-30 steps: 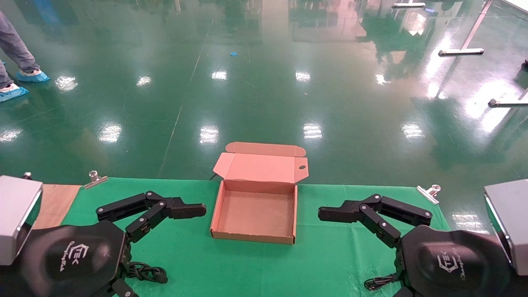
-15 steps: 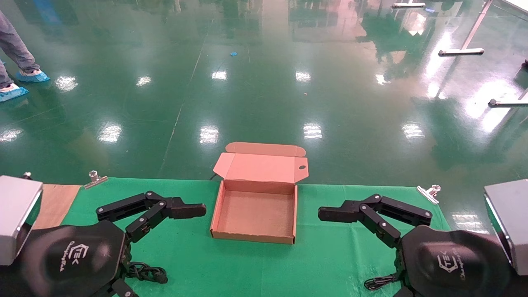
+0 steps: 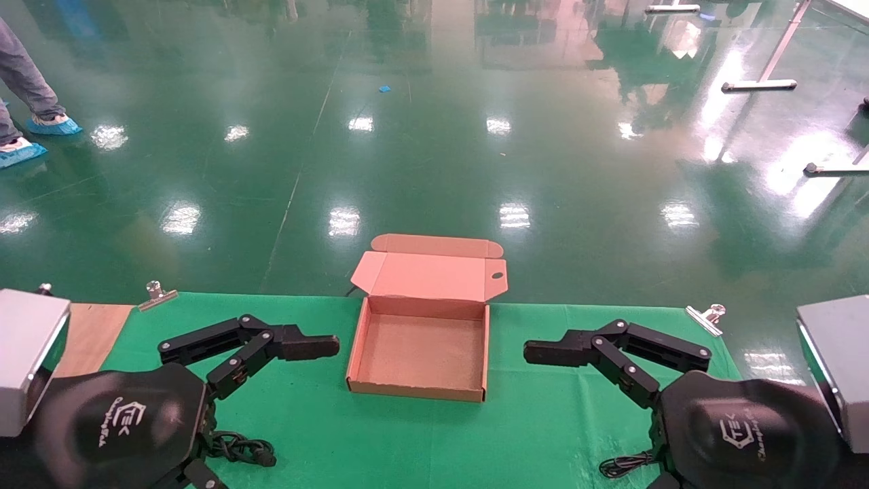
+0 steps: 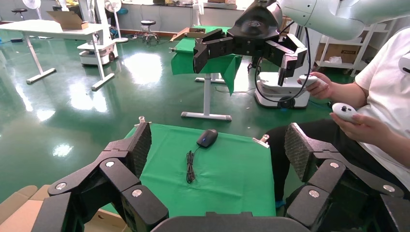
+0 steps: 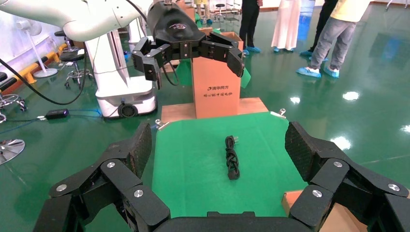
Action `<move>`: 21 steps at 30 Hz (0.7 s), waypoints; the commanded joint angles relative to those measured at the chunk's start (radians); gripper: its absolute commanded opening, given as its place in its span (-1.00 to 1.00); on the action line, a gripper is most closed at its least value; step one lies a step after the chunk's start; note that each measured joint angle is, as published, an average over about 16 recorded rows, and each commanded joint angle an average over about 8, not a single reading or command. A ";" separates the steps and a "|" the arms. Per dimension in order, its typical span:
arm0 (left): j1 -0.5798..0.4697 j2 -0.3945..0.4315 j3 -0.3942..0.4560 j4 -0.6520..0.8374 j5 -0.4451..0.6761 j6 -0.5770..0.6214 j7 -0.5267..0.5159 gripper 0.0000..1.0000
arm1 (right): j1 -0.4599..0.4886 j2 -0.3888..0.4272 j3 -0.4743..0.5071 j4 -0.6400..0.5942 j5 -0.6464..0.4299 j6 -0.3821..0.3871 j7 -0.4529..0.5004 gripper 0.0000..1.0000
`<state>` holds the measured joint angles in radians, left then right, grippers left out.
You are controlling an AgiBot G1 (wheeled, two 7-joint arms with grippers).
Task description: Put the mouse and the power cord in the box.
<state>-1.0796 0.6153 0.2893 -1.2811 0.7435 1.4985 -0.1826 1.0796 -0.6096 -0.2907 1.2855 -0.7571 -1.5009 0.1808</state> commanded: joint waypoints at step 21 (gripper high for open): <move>-0.168 0.048 0.208 0.123 0.530 0.032 0.143 1.00 | 0.206 -0.036 -0.250 -0.027 -0.609 -0.050 -0.085 1.00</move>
<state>-1.2501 0.6701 0.4968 -1.1623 1.2717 1.5271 -0.0451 1.2847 -0.6475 -0.5398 1.2519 -1.3713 -1.5463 0.0853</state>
